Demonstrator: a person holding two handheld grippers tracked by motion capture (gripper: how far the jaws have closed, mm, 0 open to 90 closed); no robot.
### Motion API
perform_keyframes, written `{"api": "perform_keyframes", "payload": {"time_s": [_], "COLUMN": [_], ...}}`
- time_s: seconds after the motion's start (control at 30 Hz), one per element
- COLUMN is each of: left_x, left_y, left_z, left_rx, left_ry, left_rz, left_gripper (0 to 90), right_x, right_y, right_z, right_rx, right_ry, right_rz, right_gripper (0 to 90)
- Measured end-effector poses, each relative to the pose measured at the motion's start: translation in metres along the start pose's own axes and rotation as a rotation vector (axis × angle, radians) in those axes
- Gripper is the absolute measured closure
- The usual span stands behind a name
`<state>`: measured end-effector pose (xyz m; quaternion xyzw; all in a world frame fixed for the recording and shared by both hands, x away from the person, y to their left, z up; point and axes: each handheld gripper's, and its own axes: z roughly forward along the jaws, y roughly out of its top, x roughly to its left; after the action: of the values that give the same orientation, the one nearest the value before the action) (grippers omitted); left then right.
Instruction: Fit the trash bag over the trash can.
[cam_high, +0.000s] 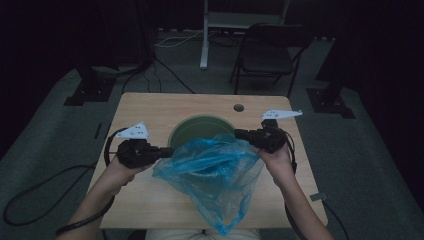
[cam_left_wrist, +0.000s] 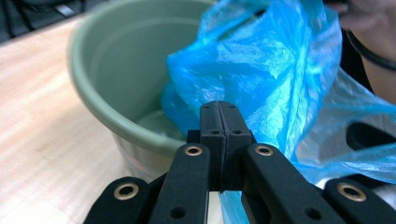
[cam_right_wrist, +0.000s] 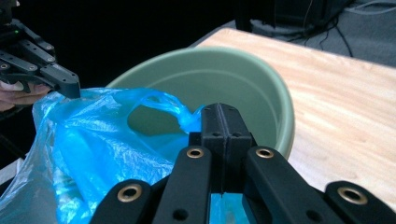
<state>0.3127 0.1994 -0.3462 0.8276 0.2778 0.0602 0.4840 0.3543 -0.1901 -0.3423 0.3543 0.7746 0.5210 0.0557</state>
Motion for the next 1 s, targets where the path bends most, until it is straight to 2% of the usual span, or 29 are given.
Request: {"api": "perform_keyframes", "payload": {"time_s": [0.07,0.13,0.2,0.23,0.27,0.3,0.37,0.43,0.47,0.53,0.57,0.63,0.67,0.73,0.77,0.8,0.9,1.0], "left_x": [0.003,0.007,0.01,0.012,0.015,0.019,0.029,0.035,0.037,0.039,0.039,0.039,0.039,0.038,0.037,0.036,0.032,0.029], "left_y": [0.002,0.005,0.009,0.01,0.011,0.012,0.011,0.008,0.006,0.003,0.001,-0.001,-0.001,-0.002,-0.002,-0.002,-0.002,-0.002], "left_z": [-0.005,-0.011,-0.016,-0.016,-0.016,-0.014,-0.008,-0.001,0.002,0.006,0.007,0.008,0.008,0.007,0.007,0.007,0.005,0.003], "left_rx": [-0.046,-0.095,-0.129,-0.139,-0.146,-0.146,-0.146,-0.13,-0.131,-0.133,-0.138,-0.135,-0.135,-0.138,-0.134,-0.138,-0.133,-0.135], "left_ry": [0.023,0.038,0.084,0.1,0.133,0.145,0.152,0.169,0.163,0.157,0.143,0.141,0.141,0.129,0.124,0.125,0.125,0.122], "left_rz": [-0.015,-0.019,-0.027,-0.029,-0.039,-0.038,-0.081,-0.101,-0.11,-0.125,-0.122,-0.121,-0.121,-0.122,-0.115,-0.113,-0.1,-0.091], "left_gripper": [90.0,90.0,90.0,90.0,90.0,90.0,90.0,90.0,90.0,90.0,90.0,90.0,90.0,90.0,90.0,90.0,90.0,90.0], "right_x": [-0.001,-0.002,-0.004,-0.005,-0.007,-0.01,-0.019,-0.029,-0.033,-0.038,-0.038,-0.035,-0.035,-0.032,-0.032,-0.031,-0.029,-0.026], "right_y": [0.005,0.01,0.015,0.019,0.022,0.025,0.03,0.032,0.032,0.03,0.028,0.022,0.022,0.013,0.013,0.008,0.006,0.005], "right_z": [-0.002,-0.007,-0.01,-0.011,-0.011,-0.01,-0.003,0.007,0.013,0.02,0.021,0.022,0.022,0.019,0.019,0.014,0.006,-0.002], "right_rx": [-0.016,-0.055,-0.076,-0.089,-0.1,-0.108,-0.108,-0.086,-0.077,-0.069,-0.064,-0.068,-0.068,-0.054,-0.054,-0.059,-0.081,-0.093], "right_ry": [-0.009,-0.026,-0.023,-0.04,-0.062,-0.081,-0.111,-0.119,-0.111,-0.055,-0.041,-0.04,-0.04,-0.005,-0.005,0.019,0.022,0.044], "right_rz": [0.002,-0.003,0.0,-0.004,-0.007,-0.004,0.013,0.038,0.054,0.092,0.098,0.101,0.101,0.117,0.117,0.125,0.128,0.132], "right_gripper": [90.0,90.0,90.0,90.0,90.0,90.0,90.0,90.0,90.0,87.3,78.2,70.1,70.1,58.1,58.1,54.1,51.9,49.7]}}
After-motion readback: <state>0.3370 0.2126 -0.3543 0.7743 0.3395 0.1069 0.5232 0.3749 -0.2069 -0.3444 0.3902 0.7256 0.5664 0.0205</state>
